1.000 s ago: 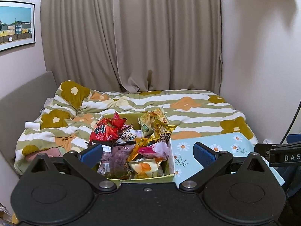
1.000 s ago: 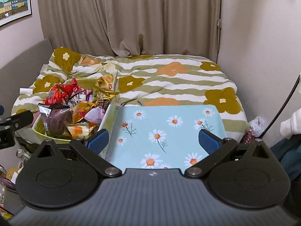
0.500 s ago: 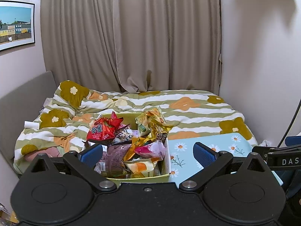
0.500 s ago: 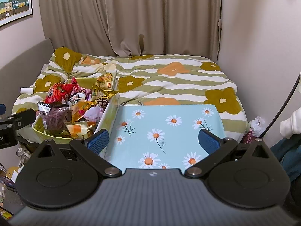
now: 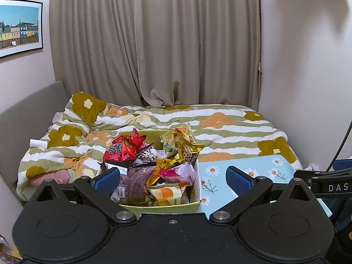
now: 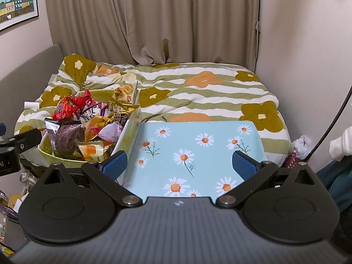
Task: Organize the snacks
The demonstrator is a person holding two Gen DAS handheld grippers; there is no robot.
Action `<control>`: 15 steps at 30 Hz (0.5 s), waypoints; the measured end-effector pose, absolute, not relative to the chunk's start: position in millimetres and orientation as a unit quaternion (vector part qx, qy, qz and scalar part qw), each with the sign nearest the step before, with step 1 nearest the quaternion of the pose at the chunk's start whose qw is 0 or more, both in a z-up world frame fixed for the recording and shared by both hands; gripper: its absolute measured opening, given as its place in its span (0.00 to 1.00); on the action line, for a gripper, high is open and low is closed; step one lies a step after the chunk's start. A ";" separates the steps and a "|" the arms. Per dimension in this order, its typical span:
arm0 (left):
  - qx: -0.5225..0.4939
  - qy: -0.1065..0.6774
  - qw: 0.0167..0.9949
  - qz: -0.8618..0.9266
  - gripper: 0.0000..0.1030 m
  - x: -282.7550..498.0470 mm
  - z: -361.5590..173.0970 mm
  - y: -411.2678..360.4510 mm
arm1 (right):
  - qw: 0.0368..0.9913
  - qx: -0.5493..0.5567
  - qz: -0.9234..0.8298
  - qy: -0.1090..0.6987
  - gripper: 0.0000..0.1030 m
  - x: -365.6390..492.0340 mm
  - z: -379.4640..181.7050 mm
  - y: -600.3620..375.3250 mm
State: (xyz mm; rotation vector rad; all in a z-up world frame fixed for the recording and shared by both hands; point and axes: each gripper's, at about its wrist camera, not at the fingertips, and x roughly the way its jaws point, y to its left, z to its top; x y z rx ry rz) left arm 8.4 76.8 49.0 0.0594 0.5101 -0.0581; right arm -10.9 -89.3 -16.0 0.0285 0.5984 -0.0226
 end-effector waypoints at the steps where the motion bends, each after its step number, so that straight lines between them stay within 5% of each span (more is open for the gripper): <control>1: 0.030 0.252 0.967 -0.029 1.00 9.0 49.0 76.5 | 0.955 0.014 -0.011 0.295 1.00 -10.2 -15.6 -89.4; 15: 0.031 0.254 0.966 -0.027 1.00 8.0 48.9 75.8 | 0.955 0.014 -0.012 0.296 1.00 -10.7 -17.3 -88.7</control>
